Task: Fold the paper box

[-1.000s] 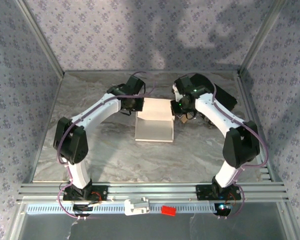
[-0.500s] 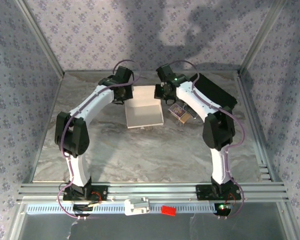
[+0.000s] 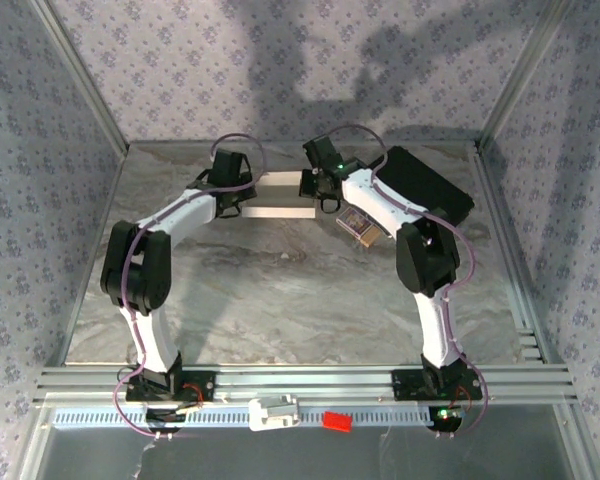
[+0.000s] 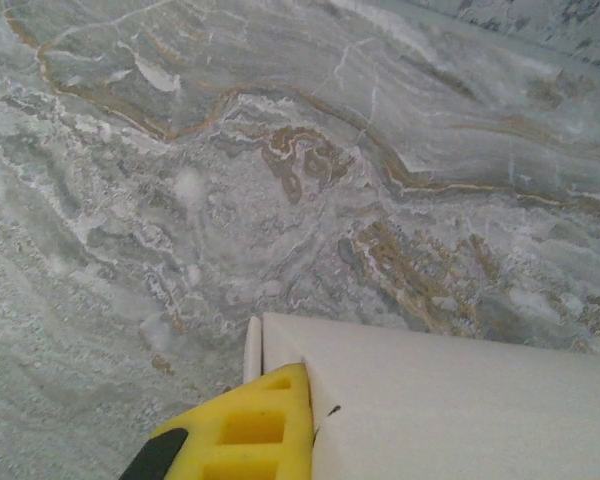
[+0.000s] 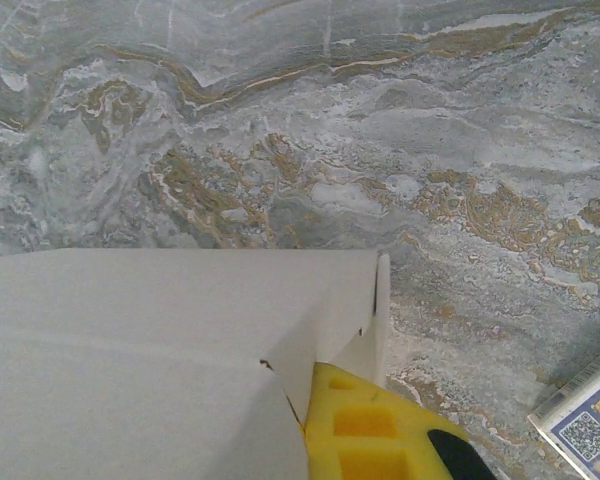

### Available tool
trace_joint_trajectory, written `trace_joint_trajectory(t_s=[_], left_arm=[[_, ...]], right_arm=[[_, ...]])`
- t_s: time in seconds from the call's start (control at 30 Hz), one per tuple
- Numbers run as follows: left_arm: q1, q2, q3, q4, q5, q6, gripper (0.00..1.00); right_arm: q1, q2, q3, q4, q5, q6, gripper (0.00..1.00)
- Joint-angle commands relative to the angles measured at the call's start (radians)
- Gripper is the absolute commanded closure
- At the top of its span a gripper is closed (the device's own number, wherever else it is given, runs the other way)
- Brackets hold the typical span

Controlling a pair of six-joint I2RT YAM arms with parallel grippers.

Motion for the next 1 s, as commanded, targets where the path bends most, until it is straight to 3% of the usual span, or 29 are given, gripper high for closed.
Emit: trace_joint_trajectory(t_s=[0.0,0.37,0.53,0.8,0.97], left_arm=[[-0.015,-0.036,-0.048,0.118,0.096,-0.042,1.00],[-0.065,-0.091,-0.180,0.089,0.040,-0.003,1.00],[-0.089,-0.103,-0.250,0.068,-0.010,-0.008,1.00],[-0.120,-0.094,-0.262,0.016,-0.092,-0.022,1.00],[-0.138,-0.081,-0.254,0.008,-0.126,-0.035,1.00]], right_arm=[[0.021,-0.019,-0.032,0.083,-0.017,-0.010,1.00],[0.045,-0.053,-0.120,-0.003,0.055,0.026,1.00],[0.032,-0.079,-0.167,-0.007,0.030,0.061,0.99],[0.028,-0.165,-0.142,-0.120,-0.044,0.137,0.55],[0.025,-0.248,-0.230,-0.125,-0.092,0.257,0.49]])
